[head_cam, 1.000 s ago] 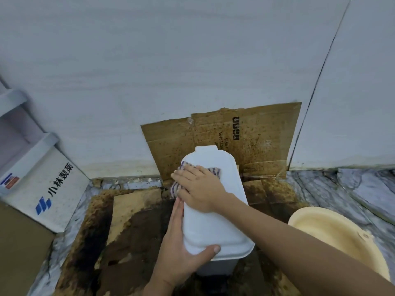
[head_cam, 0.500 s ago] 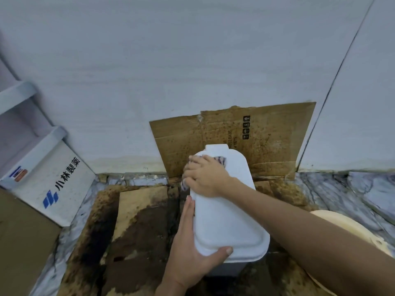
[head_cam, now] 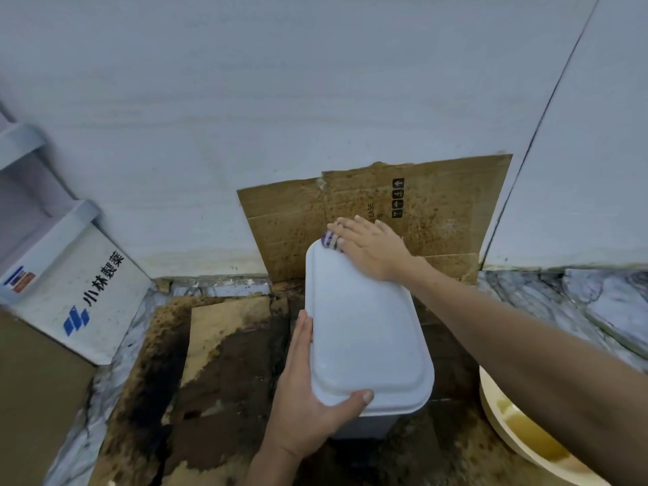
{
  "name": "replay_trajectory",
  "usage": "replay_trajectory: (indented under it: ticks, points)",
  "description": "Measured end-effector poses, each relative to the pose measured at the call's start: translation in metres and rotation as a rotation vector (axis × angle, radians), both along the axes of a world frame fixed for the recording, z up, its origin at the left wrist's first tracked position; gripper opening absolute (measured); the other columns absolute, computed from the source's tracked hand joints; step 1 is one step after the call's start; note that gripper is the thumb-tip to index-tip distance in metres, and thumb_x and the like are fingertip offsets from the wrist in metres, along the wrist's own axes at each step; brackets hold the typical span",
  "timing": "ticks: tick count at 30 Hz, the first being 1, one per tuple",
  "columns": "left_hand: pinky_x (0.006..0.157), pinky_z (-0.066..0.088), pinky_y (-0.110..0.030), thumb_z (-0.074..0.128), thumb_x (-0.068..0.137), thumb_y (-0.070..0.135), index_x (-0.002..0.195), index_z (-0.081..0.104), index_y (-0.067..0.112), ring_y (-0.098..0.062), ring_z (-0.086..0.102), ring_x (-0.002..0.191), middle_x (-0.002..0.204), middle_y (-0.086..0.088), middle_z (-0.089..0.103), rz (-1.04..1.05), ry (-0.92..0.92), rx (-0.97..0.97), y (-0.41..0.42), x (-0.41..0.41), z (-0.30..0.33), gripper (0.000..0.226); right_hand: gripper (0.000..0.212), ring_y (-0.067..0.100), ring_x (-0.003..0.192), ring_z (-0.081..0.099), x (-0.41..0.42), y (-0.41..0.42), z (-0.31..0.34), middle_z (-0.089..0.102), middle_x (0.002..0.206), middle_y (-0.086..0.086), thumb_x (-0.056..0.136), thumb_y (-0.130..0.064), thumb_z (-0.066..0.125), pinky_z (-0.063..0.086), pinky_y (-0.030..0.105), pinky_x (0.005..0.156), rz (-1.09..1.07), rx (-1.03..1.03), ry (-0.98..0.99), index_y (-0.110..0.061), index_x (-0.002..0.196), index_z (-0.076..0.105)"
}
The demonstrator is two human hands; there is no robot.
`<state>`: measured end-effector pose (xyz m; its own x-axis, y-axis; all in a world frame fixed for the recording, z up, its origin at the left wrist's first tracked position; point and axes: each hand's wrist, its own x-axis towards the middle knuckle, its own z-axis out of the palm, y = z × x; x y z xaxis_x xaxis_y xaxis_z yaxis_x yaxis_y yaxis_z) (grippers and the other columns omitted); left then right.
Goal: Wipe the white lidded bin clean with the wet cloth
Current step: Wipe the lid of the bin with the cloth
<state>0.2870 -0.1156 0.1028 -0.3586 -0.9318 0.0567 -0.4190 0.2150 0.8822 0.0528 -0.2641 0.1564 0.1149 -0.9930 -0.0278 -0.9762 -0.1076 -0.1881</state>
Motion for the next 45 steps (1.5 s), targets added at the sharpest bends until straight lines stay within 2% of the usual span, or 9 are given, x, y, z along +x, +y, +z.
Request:
replay_trajectory:
  ticks: [3, 9, 16, 21, 27, 31, 35, 40, 45]
  points:
    - [0.126, 0.021, -0.034, 0.079, 0.058, 0.083, 0.157, -0.004, 0.053, 0.017, 0.002, 0.149, 0.162, 0.041, -0.005, -0.001, -0.015, -0.002, 0.0, 0.002, -0.003, 0.132, 0.07, 0.012, 0.153, 0.0, 0.024, 0.059, -0.002, 0.006, 0.165, -0.014, 0.091, -0.06, -0.013, 0.004, 0.041, 0.122, 0.177, -0.031, 0.031, -0.041, 0.155, 0.01]
    - [0.125, 0.029, -0.037, 0.079, 0.058, 0.082, 0.158, -0.002, 0.052, 0.006, 0.016, 0.153, 0.166, 0.034, 0.003, -0.015, -0.035, -0.001, 0.005, 0.001, -0.001, 0.133, 0.05, -0.002, 0.148, -0.015, 0.014, 0.173, -0.004, -0.003, 0.162, -0.024, 0.103, -0.052, 0.007, -0.011, 0.03, 0.12, 0.313, 0.016, -0.028, -0.049, 0.153, 0.005]
    - [0.125, 0.026, -0.04, 0.081, 0.053, 0.083, 0.159, -0.003, 0.049, 0.001, 0.016, 0.153, 0.167, 0.031, 0.003, 0.006, -0.031, 0.026, 0.006, 0.0, 0.01, 0.14, 0.062, 0.012, 0.152, -0.002, 0.006, 0.1, -0.006, 0.008, 0.164, -0.016, 0.093, -0.054, 0.005, 0.005, 0.045, 0.122, 0.025, -0.012, -0.088, -0.042, 0.154, 0.016]
    - [0.118, 0.041, -0.043, 0.09, 0.051, 0.074, 0.162, 0.002, 0.046, -0.003, 0.036, 0.146, 0.164, 0.026, 0.026, 0.029, 0.015, 0.08, 0.005, 0.0, 0.008, 0.144, 0.048, 0.014, 0.153, 0.004, 0.035, 0.092, 0.0, 0.011, 0.164, -0.014, 0.106, -0.041, 0.021, -0.001, 0.045, 0.121, 0.18, -0.007, 0.014, -0.038, 0.155, 0.02]
    - [0.112, 0.026, -0.004, 0.087, 0.05, 0.076, 0.163, 0.003, 0.038, 0.004, 0.028, 0.148, 0.161, 0.028, 0.023, 0.005, 0.078, 0.09, 0.008, -0.003, 0.005, 0.146, 0.044, 0.013, 0.151, 0.012, 0.057, 0.142, -0.002, 0.031, 0.159, -0.013, 0.106, -0.04, 0.026, 0.005, 0.041, 0.121, 0.471, -0.059, -0.01, -0.033, 0.147, 0.041]
    - [0.112, 0.047, -0.032, 0.089, 0.052, 0.074, 0.158, 0.02, 0.038, 0.0, 0.049, 0.135, 0.15, 0.023, 0.045, 0.036, 0.074, 0.076, 0.009, -0.005, 0.007, 0.131, 0.041, 0.017, 0.148, 0.022, 0.062, 0.102, 0.01, 0.045, 0.15, -0.008, 0.105, -0.035, 0.031, 0.015, 0.051, 0.119, 0.422, 0.017, -0.05, -0.025, 0.137, 0.055]
    - [0.11, 0.048, -0.03, 0.09, 0.054, 0.072, 0.158, 0.016, 0.043, 0.004, 0.048, 0.134, 0.149, 0.028, 0.043, 0.016, 0.079, 0.063, 0.008, -0.007, 0.009, 0.13, 0.038, 0.017, 0.139, 0.037, 0.061, 0.092, 0.017, 0.061, 0.135, -0.003, 0.1, -0.028, 0.038, 0.024, 0.051, 0.114, 0.44, -0.007, -0.172, -0.016, 0.118, 0.069]
    - [0.11, 0.037, -0.012, 0.09, 0.055, 0.072, 0.161, 0.008, 0.044, 0.011, 0.039, 0.137, 0.153, 0.034, 0.032, 0.009, 0.084, 0.062, 0.007, -0.012, 0.006, 0.137, 0.041, 0.011, 0.141, 0.034, 0.054, 0.114, -0.001, 0.058, 0.138, -0.008, 0.099, -0.035, 0.036, 0.022, 0.043, 0.118, 0.496, -0.083, -0.2, -0.022, 0.119, 0.069]
    - [0.109, 0.05, -0.035, 0.089, 0.054, 0.073, 0.157, 0.021, 0.039, 0.002, 0.051, 0.131, 0.147, 0.024, 0.047, 0.017, 0.094, 0.094, 0.005, -0.01, 0.003, 0.128, 0.036, 0.011, 0.123, 0.049, 0.061, 0.099, -0.001, 0.058, 0.132, -0.005, 0.093, -0.033, 0.043, 0.039, 0.043, 0.105, 0.379, -0.135, -0.292, -0.022, 0.104, 0.076]
